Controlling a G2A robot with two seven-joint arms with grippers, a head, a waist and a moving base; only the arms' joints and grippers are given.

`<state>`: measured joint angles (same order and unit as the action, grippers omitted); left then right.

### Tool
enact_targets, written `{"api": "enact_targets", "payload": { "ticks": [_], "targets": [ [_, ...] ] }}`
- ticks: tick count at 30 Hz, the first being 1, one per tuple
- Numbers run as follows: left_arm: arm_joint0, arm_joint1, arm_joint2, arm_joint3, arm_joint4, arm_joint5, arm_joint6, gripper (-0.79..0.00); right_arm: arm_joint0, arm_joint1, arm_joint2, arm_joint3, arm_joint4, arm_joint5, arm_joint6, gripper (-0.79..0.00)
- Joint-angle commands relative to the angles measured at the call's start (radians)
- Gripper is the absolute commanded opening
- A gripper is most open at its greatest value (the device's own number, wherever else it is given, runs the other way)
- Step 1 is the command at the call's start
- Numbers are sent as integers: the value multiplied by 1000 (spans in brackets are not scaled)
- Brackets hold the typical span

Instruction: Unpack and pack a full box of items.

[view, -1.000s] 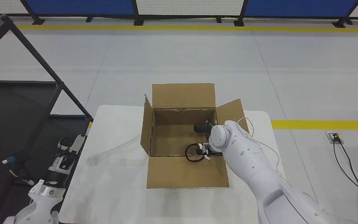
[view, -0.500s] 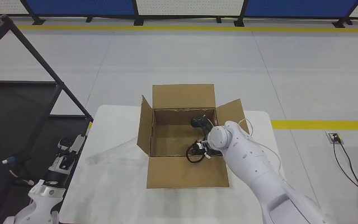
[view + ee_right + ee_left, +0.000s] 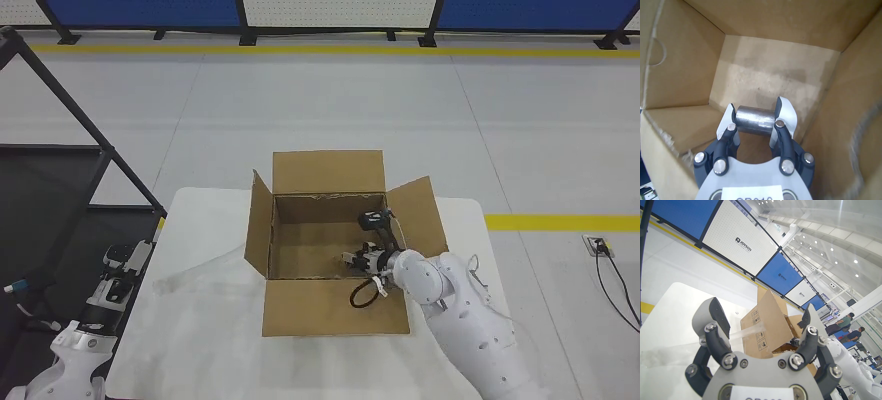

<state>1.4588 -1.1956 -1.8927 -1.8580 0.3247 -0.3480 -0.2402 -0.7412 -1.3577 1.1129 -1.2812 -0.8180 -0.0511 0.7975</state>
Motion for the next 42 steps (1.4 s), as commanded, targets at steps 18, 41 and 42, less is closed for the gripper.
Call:
{"api": "enact_targets", "payload": {
  "ticks": [18, 41, 42],
  "targets": [
    [0, 0, 0, 0, 0, 0, 0, 0, -214, 40, 131, -289, -30, -43, -26, -785],
    [0, 0, 0, 0, 0, 0, 0, 0, -693, 111, 486, -579, -37, -556, -482, -785],
    [0, 0, 0, 0, 0, 0, 0, 0, -717, 115, 518, -574, -39, -585, -496, -785]
  ]
}}
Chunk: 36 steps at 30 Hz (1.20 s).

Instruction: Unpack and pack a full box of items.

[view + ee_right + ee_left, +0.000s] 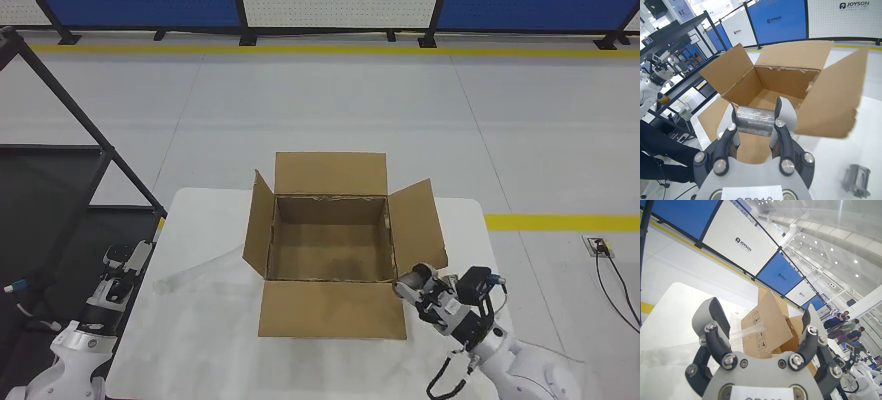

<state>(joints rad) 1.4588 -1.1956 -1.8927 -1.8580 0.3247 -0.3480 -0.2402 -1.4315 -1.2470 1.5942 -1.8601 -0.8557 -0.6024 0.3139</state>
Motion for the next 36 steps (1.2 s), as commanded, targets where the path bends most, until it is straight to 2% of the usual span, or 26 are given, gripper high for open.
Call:
{"api": "enact_targets", "payload": {
  "ticks": [1, 5, 8, 13, 17, 27, 32, 34, 36],
  "targets": [
    [0, 0, 0, 0, 0, 0, 0, 0, -51, 9, 66, 12, -8, -63, -22, -785],
    [0, 0, 0, 0, 0, 0, 0, 0, -118, 19, 154, 57, -33, -71, -66, -785],
    [0, 0, 0, 0, 0, 0, 0, 0, -128, 23, 173, 107, -52, -51, -67, -785],
    [0, 0, 0, 0, 0, 0, 0, 0, -79, 23, 142, 216, -100, 43, -60, -785],
    [0, 0, 0, 0, 0, 0, 0, 0, -36, 24, 114, 286, -124, 75, -46, -785],
    [0, 0, 0, 0, 0, 0, 0, 0, -36, 24, 110, 284, -128, 75, -47, -785],
    [0, 0, 0, 0, 0, 0, 0, 0, 9, 41, 75, 318, -271, -112, -65, -785],
    [0, 0, 0, 0, 0, 0, 0, 0, 33, 49, 61, 350, -357, -204, -109, -785],
    [0, 0, 0, 0, 0, 0, 0, 0, 56, 54, 44, 393, -421, -248, -161, -785]
  ]
}}
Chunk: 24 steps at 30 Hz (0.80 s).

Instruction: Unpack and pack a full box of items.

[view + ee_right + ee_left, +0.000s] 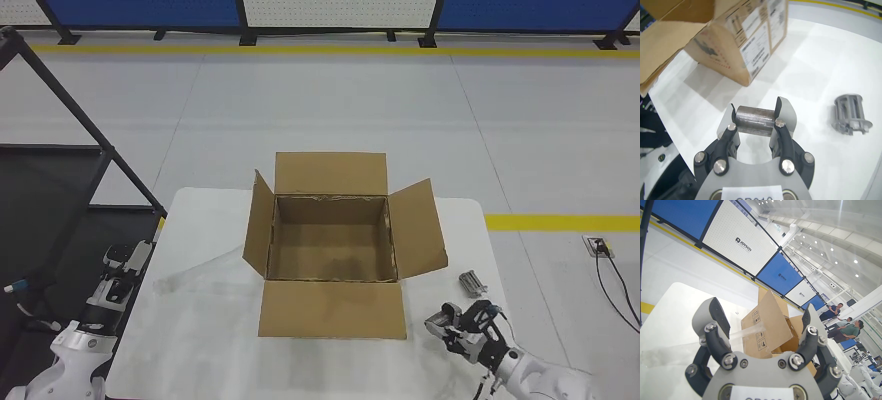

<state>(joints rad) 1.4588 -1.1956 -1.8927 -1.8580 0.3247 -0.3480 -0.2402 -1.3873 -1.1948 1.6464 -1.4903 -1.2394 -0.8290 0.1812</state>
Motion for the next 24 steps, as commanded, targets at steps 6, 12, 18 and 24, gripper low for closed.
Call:
{"api": "enact_targets", "payload": {
  "ticks": [6, 12, 18, 24],
  "targets": [
    [0, 0, 0, 0, 0, 0, 0, 0, 34, 4, -34, 65, -93, -28, -82, -785],
    [0, 0, 0, 0, 0, 0, 0, 0, 34, 4, -34, 65, -93, -28, -82, -785],
    [5, -1, 10, -16, 17, 18, 18, 0, 49, 10, -55, 62, -178, -16, -137, -785],
    [10, -2, 23, -25, 32, 38, 55, 0, 97, 39, -52, 129, -397, -99, -329, -785]
  ]
}}
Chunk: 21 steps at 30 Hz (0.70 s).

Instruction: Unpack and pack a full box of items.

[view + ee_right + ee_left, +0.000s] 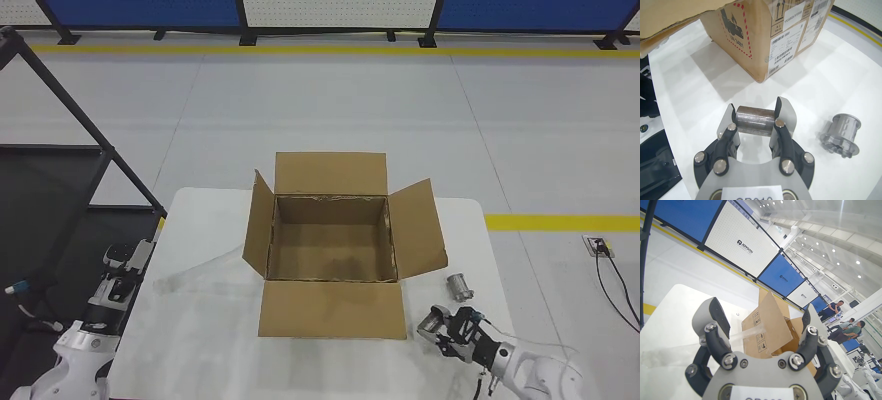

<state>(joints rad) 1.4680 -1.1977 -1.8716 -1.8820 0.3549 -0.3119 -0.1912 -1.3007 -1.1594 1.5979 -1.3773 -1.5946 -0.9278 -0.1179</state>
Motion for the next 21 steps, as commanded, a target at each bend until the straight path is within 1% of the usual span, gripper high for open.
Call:
{"api": "enact_targets", "payload": {
  "ticks": [1, 5, 9, 15, 21],
  "targets": [
    [3, 0, 4, -2, 6, 4, 11, 0, 19, 8, -9, 32, -73, -3, -56, -785],
    [7, -1, 11, -7, 13, 12, 27, 0, 43, 25, -3, 93, -155, -19, -157, -785],
    [10, -2, 18, -11, 19, 19, 36, 0, 75, 39, -2, 160, -196, -32, -208, -785],
    [9, -2, 28, -11, 23, 23, 42, 0, 117, 53, -7, 241, -213, -24, -246, -785],
    [5, -1, 33, -6, 26, 29, 40, 0, 156, 60, -36, 299, -220, -27, -233, -785]
  ]
}}
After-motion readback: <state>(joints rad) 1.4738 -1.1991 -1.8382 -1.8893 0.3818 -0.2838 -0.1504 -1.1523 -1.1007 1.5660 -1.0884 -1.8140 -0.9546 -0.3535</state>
